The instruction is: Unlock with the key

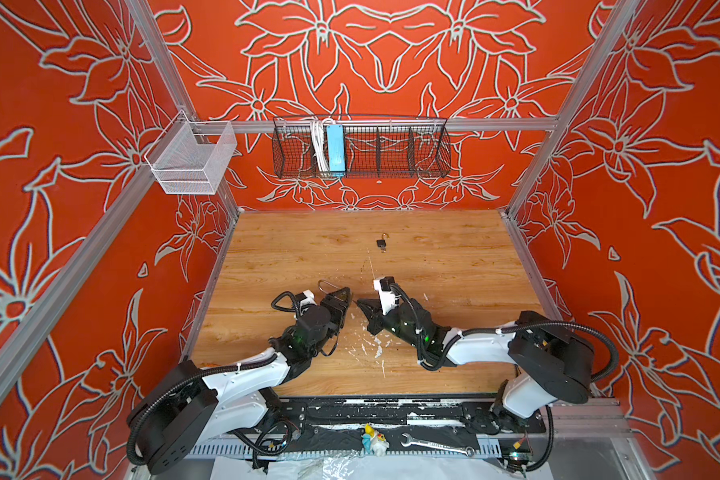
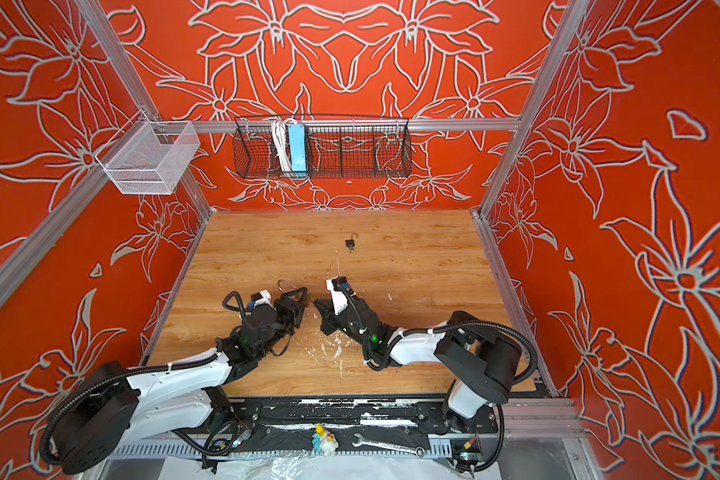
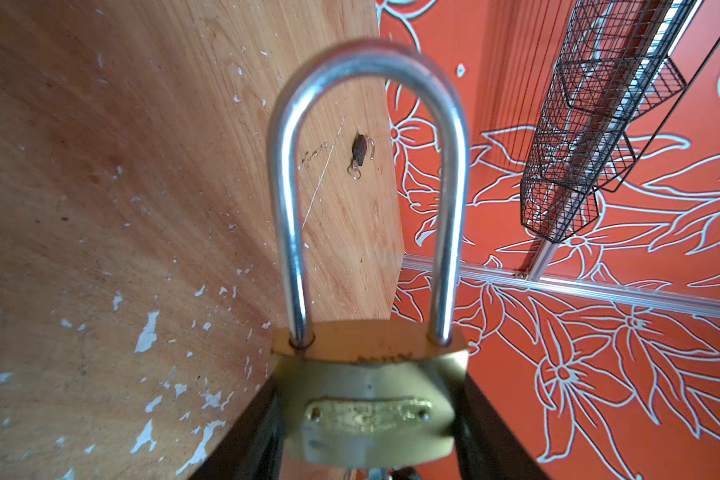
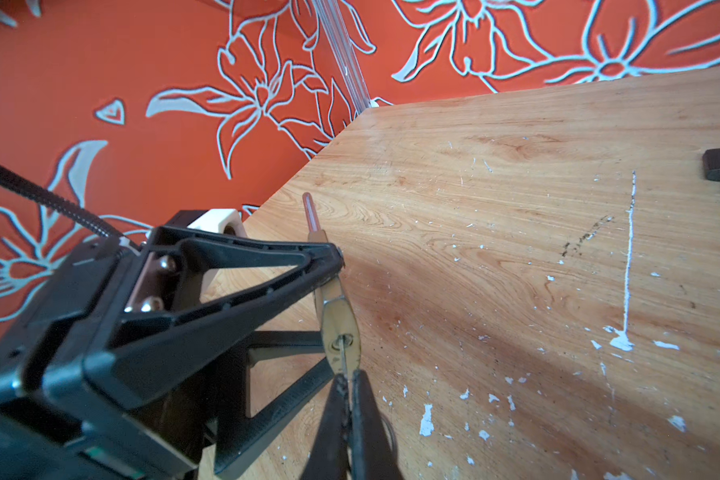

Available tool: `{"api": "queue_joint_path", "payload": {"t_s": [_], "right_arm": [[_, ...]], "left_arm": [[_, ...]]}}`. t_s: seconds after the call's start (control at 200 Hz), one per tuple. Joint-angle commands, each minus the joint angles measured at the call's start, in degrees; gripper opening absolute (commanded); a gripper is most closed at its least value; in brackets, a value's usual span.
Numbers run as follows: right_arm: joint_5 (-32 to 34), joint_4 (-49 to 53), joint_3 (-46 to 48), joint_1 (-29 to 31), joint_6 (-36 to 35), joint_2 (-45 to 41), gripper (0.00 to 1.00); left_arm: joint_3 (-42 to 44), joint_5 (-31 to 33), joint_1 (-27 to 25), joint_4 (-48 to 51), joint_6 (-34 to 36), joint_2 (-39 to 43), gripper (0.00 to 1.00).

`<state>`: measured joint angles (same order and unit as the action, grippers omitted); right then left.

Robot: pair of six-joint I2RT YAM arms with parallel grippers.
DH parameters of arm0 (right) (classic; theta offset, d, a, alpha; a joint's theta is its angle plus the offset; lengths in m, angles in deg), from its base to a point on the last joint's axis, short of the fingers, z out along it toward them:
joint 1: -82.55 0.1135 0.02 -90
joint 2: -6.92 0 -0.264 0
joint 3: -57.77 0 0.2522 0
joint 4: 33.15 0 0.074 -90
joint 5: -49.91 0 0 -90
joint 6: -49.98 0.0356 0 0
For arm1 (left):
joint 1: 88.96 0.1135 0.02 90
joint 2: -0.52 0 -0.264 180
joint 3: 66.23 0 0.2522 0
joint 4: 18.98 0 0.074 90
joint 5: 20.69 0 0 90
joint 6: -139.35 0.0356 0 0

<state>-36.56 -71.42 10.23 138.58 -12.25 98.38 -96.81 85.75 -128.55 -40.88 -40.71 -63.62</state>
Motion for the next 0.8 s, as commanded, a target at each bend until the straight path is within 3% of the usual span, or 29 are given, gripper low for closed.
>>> {"api": "queue_joint_path", "payload": {"t_s": [0.0,0.36,0.611,0.796], "right_arm": [[4.28,-7.06,-0.50,0.50,3.32,2.44,0.00],[11.85,-19.36,-0.42,5.47,0.82,9.90,0.00],[12.78,-19.11,-1.90,6.80,0.19,9.55,0.00],[13.06,-12.38,-3.55,6.74,-1.50,4.89,0.00]], "left_arm": [[-1.11,0.05,0.04,-4.19,-0.47,0.58,0.00],[-0.85,1.98,0.04,-2.49,0.75,2.68,0.00],[-1.76,2.24,0.05,-1.34,2.97,1.81,0.00],[-2.72,1.04,0.04,-0.81,3.54,0.19,0.00]]}}
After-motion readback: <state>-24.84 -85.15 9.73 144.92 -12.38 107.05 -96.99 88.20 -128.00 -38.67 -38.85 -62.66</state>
